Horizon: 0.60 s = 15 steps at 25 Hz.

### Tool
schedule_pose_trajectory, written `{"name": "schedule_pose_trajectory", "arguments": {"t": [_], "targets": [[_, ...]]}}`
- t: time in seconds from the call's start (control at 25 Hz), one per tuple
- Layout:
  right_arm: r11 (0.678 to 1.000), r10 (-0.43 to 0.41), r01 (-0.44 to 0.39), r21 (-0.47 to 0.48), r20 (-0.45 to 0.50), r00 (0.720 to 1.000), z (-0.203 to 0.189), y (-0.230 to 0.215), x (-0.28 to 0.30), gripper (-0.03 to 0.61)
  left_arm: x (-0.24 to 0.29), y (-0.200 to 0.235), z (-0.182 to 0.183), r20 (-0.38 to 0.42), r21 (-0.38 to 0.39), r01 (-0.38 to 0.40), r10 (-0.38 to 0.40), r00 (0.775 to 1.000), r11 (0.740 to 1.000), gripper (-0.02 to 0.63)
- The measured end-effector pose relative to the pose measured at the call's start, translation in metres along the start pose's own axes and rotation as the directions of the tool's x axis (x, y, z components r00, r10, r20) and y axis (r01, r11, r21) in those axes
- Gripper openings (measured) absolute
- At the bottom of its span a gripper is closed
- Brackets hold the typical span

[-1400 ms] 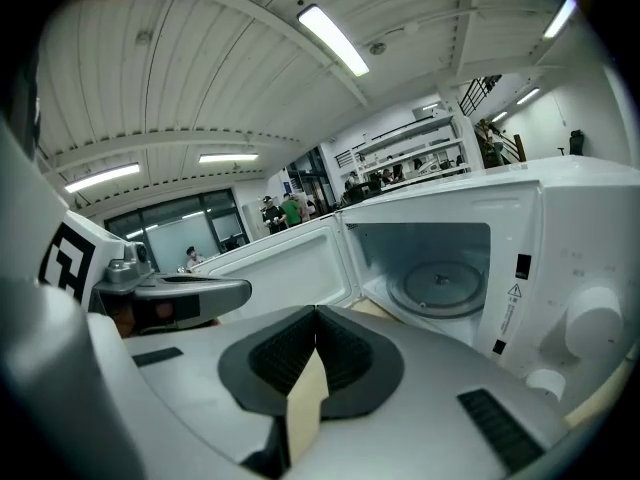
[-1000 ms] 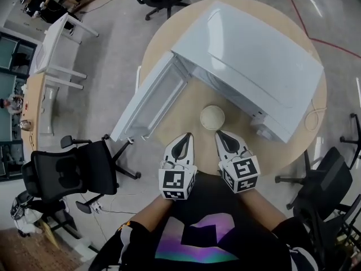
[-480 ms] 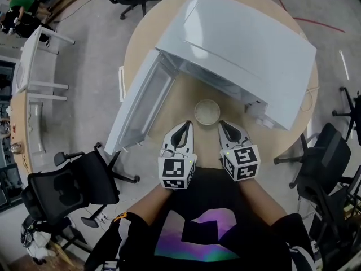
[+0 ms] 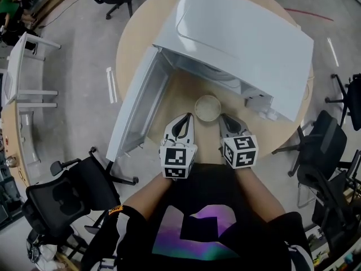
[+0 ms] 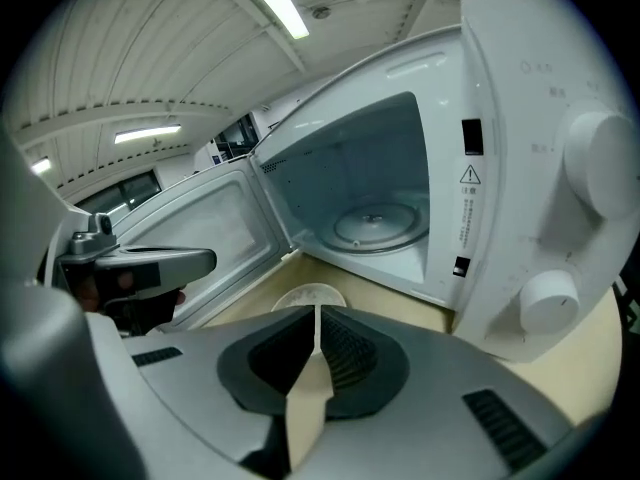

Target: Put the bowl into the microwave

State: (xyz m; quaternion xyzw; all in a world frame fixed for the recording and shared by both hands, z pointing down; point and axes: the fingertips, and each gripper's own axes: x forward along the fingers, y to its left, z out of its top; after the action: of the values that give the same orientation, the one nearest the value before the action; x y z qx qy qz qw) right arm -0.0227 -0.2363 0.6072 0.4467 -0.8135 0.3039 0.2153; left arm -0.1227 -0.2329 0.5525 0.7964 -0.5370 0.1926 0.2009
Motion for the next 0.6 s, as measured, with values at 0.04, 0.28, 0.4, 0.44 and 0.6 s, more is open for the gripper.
{"name": "schedule_pose_trajectory", "arguments": {"t": [0.04, 0.28, 0.4, 0.44, 0.6], "targets": [[1.000, -0.001, 0.001, 0.014, -0.004, 1.000, -0.001, -0.001, 0.002, 0.017, 0.002, 0.002, -0.001, -0.004, 0.004, 0.003, -0.003, 1.000, 1.000, 0.046], [0.996, -0.017, 0.018, 0.090, -0.020, 1.000, -0.008, -0.012, 0.016, 0.017, 0.015, 0.009, -0.004, -0.013, 0.026, 0.010, -0.010, 1.000, 1.000, 0.046], [0.991, -0.021, 0.024, 0.131, -0.020, 1.000, -0.010, -0.019, 0.021, 0.018, 0.021, 0.011, -0.009, -0.026, 0.024, 0.014, -0.013, 1.000, 1.000, 0.046], [0.988, -0.023, 0.026, 0.149, -0.019, 1.000, -0.010, -0.021, 0.023, 0.017, 0.023, 0.012, -0.010, -0.031, 0.024, 0.016, -0.015, 0.999, 1.000, 0.046], [0.977, -0.037, 0.038, 0.211, -0.012, 0.999, -0.008, -0.029, 0.031, 0.018, 0.032, 0.015, -0.015, -0.049, 0.016, 0.026, -0.025, 0.999, 1.000, 0.046]]}}
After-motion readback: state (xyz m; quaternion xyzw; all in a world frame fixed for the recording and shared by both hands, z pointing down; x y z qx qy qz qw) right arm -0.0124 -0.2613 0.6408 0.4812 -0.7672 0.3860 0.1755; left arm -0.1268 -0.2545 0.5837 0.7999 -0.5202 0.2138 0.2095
